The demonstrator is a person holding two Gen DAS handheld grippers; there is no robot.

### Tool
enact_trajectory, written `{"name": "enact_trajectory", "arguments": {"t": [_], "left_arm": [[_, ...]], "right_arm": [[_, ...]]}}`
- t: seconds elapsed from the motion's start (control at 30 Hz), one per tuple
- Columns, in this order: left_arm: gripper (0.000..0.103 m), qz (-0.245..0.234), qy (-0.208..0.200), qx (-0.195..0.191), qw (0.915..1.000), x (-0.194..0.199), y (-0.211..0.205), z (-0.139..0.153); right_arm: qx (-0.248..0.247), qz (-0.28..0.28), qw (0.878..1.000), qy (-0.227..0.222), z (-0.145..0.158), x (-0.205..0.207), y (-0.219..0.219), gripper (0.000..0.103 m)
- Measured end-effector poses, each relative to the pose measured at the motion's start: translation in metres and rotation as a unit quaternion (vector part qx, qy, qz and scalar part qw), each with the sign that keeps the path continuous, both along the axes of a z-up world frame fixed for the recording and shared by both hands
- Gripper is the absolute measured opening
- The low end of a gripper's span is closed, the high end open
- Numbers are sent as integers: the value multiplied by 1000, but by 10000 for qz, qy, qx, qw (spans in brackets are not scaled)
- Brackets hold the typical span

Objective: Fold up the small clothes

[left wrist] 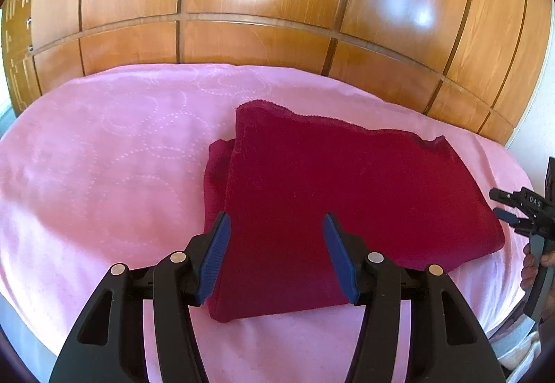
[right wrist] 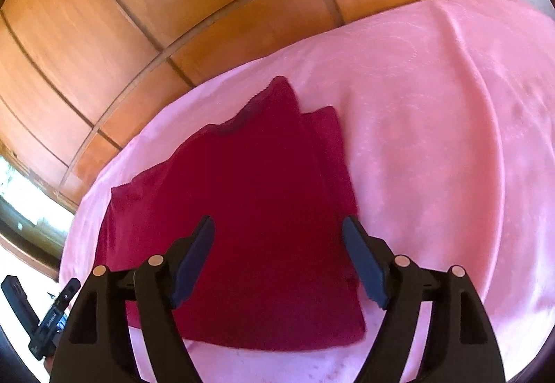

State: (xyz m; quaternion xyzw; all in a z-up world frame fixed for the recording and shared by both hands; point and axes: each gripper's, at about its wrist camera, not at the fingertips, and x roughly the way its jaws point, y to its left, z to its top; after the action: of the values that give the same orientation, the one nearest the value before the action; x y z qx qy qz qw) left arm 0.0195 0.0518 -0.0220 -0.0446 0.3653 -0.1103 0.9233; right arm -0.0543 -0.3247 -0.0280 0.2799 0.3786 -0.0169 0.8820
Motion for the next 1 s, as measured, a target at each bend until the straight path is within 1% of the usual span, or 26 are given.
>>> {"name": "enact_trajectory", "arguments": {"t": [0.2,0.33,0.47,0.5,0.53,0.57,0.67,0.77,0.9,1.0], "left_arm": [[55,-57,-121,46,9999,-7,-5,1],[55,-105,-123,54,9999,-7,-9,-1],[55,-177,-20,90,9998,-3,-14,-9],[55,-204,39,121,9997,0,-16,-13],[55,-211,126,153,9996,3,-17,-18],[55,-212,314,162,9992,9,-17,-27],[55,-196,518,101,9984,16,-16,-40],[55,-169,486,40,9987,15,-14,-38],[55,-126,368,-246,9989,10,-8,-30],[55,-156,315,-407,9986,5,-6,-24]], "right_arm": [[-85,-59,9999,50,-3,-20,-3,76],[56,-49,10000,61,-7,-25,-3,76],[207,45,9996,184,-20,-23,-1,76],[173,56,9993,317,-27,-20,0,75],[145,48,9989,437,-33,-18,0,73],[161,52,9989,448,-37,-17,-1,71],[198,101,9989,415,-34,-18,-4,71],[330,55,9992,234,-25,-19,-14,72],[690,-109,9974,-166,-13,-15,-38,72],[775,-186,9966,-206,-15,-2,-48,71]]}}
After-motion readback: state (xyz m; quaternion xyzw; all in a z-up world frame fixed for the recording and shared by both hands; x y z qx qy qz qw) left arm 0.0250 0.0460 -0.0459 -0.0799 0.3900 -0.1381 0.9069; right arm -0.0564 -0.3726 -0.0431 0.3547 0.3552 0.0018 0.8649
